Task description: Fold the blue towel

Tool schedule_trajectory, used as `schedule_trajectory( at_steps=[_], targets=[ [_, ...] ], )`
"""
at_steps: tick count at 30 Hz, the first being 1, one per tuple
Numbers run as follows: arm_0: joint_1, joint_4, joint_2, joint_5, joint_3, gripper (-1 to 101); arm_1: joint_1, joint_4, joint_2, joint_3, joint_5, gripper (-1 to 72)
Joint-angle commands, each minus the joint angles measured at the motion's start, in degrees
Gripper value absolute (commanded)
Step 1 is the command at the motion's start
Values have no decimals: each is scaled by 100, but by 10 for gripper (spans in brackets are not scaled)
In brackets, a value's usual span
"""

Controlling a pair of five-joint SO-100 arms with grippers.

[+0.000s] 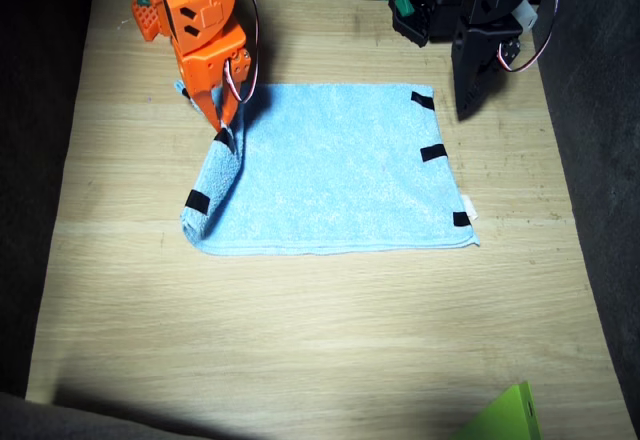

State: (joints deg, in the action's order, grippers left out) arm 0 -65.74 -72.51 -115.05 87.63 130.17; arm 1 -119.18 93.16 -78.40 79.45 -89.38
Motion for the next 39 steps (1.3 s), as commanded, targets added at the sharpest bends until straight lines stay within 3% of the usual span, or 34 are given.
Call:
schedule_trajectory(
  at_steps=[1,20,28,39],
  targets=[
    [-70,35,-141,70,88,-3,-246,202,35,-281,-26,-1],
    [-44,114,-114,97,141,-3,-923,1090,782,-1652,-44,-1],
    [35,114,-185,70,167,-3,-1283,1793,1881,-2927,-88,-1],
    [18,114,-308,132,229,-3,-1318,1802,2496,-3401,-26,-1]
  ],
)
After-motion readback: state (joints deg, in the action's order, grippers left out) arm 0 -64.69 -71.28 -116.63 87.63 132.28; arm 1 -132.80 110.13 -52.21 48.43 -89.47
